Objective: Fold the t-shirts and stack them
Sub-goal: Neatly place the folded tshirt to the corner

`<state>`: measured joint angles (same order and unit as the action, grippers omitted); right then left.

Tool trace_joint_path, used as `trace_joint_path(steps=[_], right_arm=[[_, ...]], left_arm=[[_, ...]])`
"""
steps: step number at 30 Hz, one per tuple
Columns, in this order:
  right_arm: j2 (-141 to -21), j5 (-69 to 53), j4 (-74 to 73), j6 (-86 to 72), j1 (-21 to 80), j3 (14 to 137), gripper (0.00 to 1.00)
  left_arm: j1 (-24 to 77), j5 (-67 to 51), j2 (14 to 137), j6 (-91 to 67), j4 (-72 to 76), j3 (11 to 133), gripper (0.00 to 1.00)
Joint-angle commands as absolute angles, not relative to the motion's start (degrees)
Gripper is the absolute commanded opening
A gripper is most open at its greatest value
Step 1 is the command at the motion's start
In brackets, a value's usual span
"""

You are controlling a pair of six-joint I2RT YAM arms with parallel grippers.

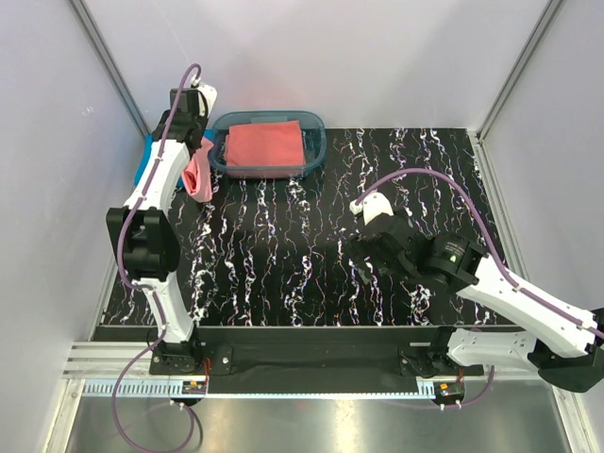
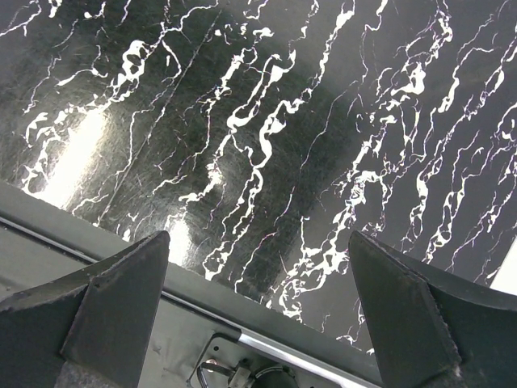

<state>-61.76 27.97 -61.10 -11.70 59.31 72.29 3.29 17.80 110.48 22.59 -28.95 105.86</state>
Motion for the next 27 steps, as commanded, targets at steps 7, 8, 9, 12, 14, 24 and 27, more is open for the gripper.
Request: trace_joint_path(steps=[7,8,9,12,14,24,27], right_arm=[[-63.02,28.22,-57.75,-10.37,57.04,72.51,1.00],[-63.19,28.13,-57.40,-10.28,56.69,72.51,1.00],[-63.37,27.86,-57.31,-10.28,56.52,72.51,1.00],[-64.33,27.51,-56.69,-9.85,55.99,72.51,1.00],[-64.95,27.33,-56.69,-9.76,55.72,72.42,1.00],[-68.90,24.35,-54.58,-7.30,51.86,73.56,1.00],[-70.05,23.38,-54.23,-7.03,50.54,73.65,1.00]], left_arm=[[2.37,10.99,108.45,24.87,-23.03,108.71,0.00],[1.85,10.55,108.98,25.05,-22.94,109.68,0.00],[1.50,9.50,109.25,25.14,-21.98,109.95,0.00],[0.09,7.83,111.44,24.87,-21.36,111.18,0.00],[-1.31,5.72,112.06,24.87,-20.13,110.75,0.00],[-4.48,0.35,118.65,22.94,-16.96,115.74,0.00],[-5.45,0.35,121.45,22.94,-16.70,117.42,0.00]])
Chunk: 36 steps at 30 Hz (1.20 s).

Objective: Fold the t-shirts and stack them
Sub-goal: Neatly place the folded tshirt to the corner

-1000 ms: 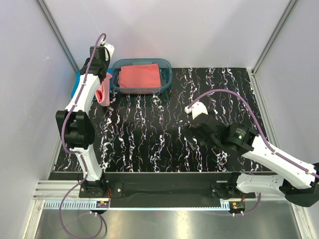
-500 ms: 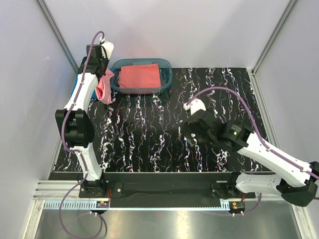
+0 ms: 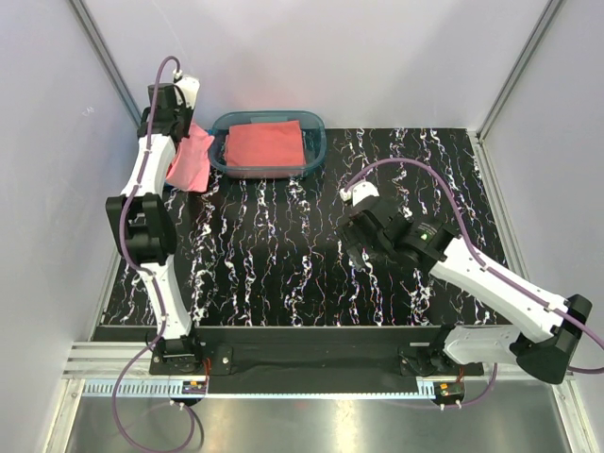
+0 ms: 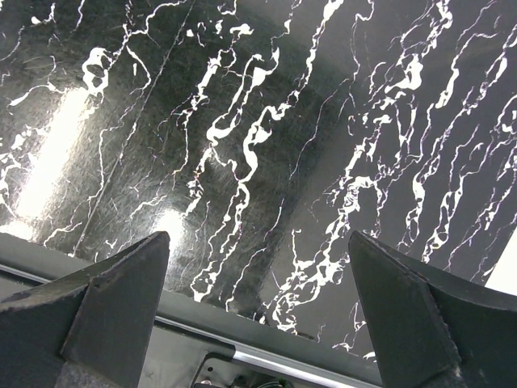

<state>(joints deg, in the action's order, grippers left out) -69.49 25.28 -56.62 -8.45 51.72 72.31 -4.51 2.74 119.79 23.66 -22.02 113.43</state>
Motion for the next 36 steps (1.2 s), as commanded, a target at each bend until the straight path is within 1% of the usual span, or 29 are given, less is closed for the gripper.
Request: trace_joint_path(steps=[1,5,7,8,22,25,29,30,31,32,34,35,36], right_arm=[[-70.57,23.03,-54.05,-6.94,50.28,73.65,1.00],[-71.72,22.24,-53.79,-6.77,48.25,73.65,1.00],[-72.68,21.54,-53.53,-6.50,47.55,73.74,1.00],[-73.03,21.36,-53.53,-6.42,47.03,74.09,1.00],[-76.38,19.25,-52.82,-7.29,44.30,74.27,1.00],[-76.55,19.25,-52.82,-7.47,43.86,74.09,1.00],[-77.17,18.99,-53.00,-7.91,43.16,73.74,1.00],[-77.34,18.90,-53.00,-8.26,43.07,73.83,1.00],[-77.52,18.81,-53.00,-8.26,42.89,73.83,1.00],[-77.61,18.72,-52.91,-8.44,42.80,74.00,1.00],[-78.22,18.55,-53.08,-8.96,42.71,74.27,1.00],[-78.48,18.72,-53.26,-9.14,42.71,74.70,1.00],[-78.66,18.89,-53.44,-9.58,42.63,74.88,1.00]], left_arm=[[-5.88,-1.13,122.07,23.11,-16.35,118.29,0.00],[-6.68,-0.17,125.77,23.56,-16.00,121.72,0.00],[-7.21,-0.17,126.47,23.38,-14.60,121.38,0.00],[-7.38,1.65,126.82,23.64,-13.46,121.29,0.00],[-9.75,1.76,136.49,21.10,-8.18,127.62,0.00],[-9.76,3.42,138.16,20.74,-6.25,127.97,0.00],[-9.67,13.15,140.27,18.56,-4.04,129.37,0.00],[-9.58,14.75,140.53,18.20,-3.78,129.64,0.05],[-9.58,16.59,140.89,17.76,-1.95,129.73,0.13],[-9.58,20.53,141.06,16.45,-1.24,129.73,0.16],[-9.58,23.80,141.41,15.65,-0.27,130.16,0.42],[-9.49,27.30,141.33,14.60,-0.35,131.12,0.48],[-9.41,28.99,141.07,14.15,-0.61,131.31,0.49]])
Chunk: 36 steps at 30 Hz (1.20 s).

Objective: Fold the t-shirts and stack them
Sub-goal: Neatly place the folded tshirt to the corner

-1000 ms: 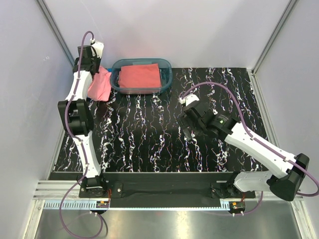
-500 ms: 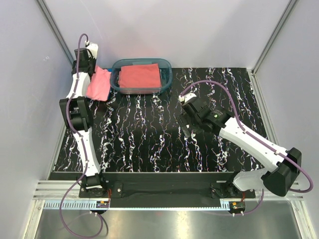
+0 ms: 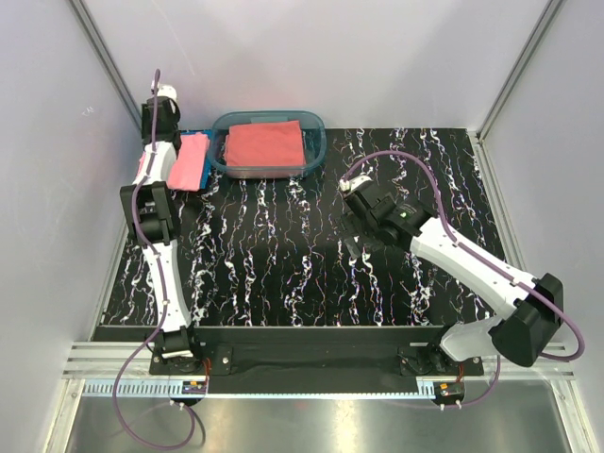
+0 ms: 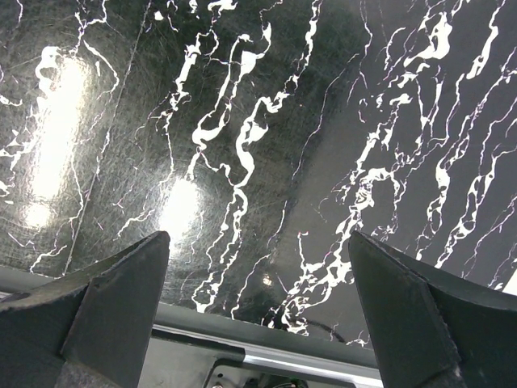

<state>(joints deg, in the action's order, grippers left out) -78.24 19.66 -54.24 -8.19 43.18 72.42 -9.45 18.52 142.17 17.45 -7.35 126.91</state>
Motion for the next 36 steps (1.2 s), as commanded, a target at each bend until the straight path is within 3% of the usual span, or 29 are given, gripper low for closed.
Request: trace_joint_path(steps=[1,3,5,16,24,31,36], right_arm=[[-78.66,18.90,-53.70,-9.75,42.54,75.06,1.00],[-78.14,18.90,-54.14,-10.81,42.37,75.23,1.00],[-77.44,18.81,-54.23,-11.60,42.45,74.88,1.00],[-72.78,14.33,-49.93,-16.43,42.45,68.13,1.00],[-68.65,10.29,-47.20,-16.61,42.36,64.87,1.00],[-64.69,0.72,-43.77,-18.72,41.75,58.72,1.00],[-57.93,-4.39,-38.87,-24.86,41.57,54.59,1.00]], left_arm=[[-9.32,30.48,140.11,13.37,-0.53,131.13,0.58],[-8.97,34.17,138.70,13.01,-0.88,130.52,0.71],[-8.35,34.90,135.20,12.66,-0.35,128.86,0.76],[-6.33,18.65,119.02,0.10,-13.97,113.50,0.66],[-5.98,6.25,106.27,-11.50,-16.78,98.72,0.70],[3.41,3.33,87.83,-20.12,-16.52,76.13,0.92],[15.54,6.24,67.65,-28.90,-17.06,61.29,0.99]])
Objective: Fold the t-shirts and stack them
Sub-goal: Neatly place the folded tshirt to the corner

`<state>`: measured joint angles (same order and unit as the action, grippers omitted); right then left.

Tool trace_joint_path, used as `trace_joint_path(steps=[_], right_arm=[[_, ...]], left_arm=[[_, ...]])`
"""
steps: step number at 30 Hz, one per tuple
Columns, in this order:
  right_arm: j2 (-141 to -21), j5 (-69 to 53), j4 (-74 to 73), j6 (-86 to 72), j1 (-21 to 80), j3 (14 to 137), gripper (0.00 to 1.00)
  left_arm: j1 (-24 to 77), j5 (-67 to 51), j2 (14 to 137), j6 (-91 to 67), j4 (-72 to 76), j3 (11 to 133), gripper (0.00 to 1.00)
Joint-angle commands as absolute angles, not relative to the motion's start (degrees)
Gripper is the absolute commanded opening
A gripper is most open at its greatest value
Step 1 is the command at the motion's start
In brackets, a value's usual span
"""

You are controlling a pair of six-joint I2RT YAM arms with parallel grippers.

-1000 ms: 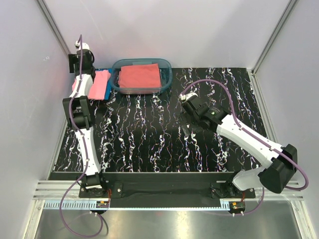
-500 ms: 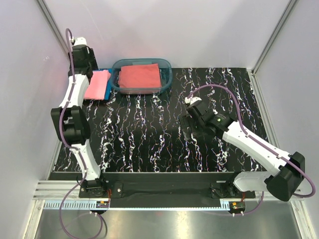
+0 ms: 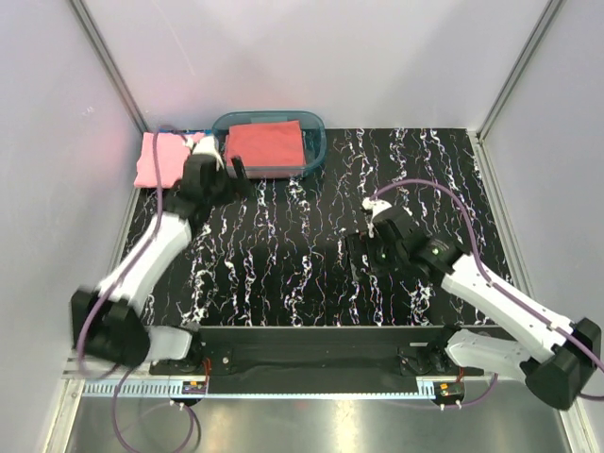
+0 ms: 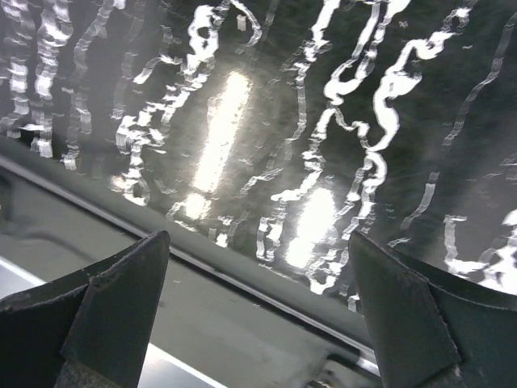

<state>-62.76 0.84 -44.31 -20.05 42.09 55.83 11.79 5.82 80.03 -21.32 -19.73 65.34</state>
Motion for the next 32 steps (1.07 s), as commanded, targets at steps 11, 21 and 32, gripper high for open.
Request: trace_joint_path(steps=[11,21,32], right_arm=[[-30.02,-1.85,-20.76,-46.03,41.48,29.56,1.00],[-7.89,-1.76,-30.75,-74.00,41.40,10.02,1.00],[-3.15,3.97,-38.61,-73.14,41.48,8.61,1.00]], left_arm=[[42.78,14.33,25.60,-58.88,-11.25,22.18,0.99],[43.24,7.23,-5.03,-64.45,-13.47,6.43,0.99],[43.42,-2.37,-5.36,-76.73,11.41,-8.79,0.99]])
